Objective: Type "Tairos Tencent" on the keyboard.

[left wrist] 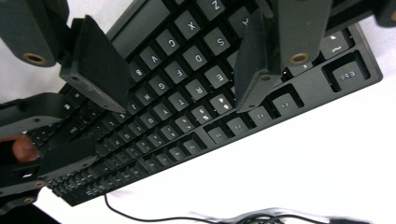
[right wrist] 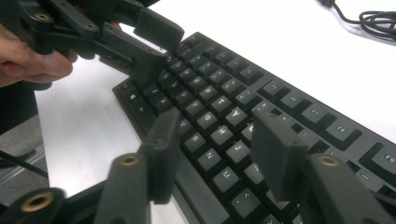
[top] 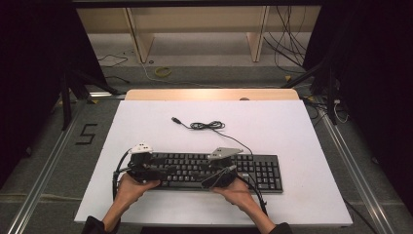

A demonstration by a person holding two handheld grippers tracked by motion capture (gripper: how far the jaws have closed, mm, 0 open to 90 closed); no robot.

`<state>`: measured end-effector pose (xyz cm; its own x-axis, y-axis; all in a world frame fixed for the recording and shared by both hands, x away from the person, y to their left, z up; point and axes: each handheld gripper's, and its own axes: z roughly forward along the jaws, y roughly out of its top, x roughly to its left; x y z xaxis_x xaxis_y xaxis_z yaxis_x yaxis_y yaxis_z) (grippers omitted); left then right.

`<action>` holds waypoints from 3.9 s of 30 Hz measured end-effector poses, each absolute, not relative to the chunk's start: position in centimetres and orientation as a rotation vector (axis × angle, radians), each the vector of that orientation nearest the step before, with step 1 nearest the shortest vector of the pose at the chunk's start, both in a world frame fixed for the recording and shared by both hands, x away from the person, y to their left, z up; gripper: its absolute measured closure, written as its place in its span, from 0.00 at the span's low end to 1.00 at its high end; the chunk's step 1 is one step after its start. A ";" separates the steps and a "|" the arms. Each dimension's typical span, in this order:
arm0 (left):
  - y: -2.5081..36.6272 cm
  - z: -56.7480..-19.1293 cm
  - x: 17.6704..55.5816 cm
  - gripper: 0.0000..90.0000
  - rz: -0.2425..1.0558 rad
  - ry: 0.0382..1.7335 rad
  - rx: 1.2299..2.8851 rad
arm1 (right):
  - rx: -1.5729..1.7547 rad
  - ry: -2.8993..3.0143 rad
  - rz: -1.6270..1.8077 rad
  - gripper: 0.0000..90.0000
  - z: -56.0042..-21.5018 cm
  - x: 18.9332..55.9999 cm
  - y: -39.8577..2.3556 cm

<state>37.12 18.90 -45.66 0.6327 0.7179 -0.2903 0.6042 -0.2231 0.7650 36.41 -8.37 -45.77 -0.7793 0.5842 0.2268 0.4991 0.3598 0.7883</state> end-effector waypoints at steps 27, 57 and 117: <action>19.6 -45.8 34.4 0.33 0.146 0.995 1.861 | 0.972 2.598 1.274 1.00 -47.5 36.4 -6.3; 19.9 -46.2 34.4 0.33 0.145 1.009 1.864 | 1.001 2.583 1.266 1.00 -47.7 36.7 -6.4; 18.0 -46.3 36.8 0.36 0.153 1.010 1.911 | 1.044 2.427 1.465 0.46 -45.4 35.0 -12.6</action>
<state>36.78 18.04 -46.26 0.6530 0.7004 -0.2880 0.5833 -0.2225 0.7812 34.99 -12.59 -45.39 -0.7545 0.6120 0.2372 0.4951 0.2933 0.8178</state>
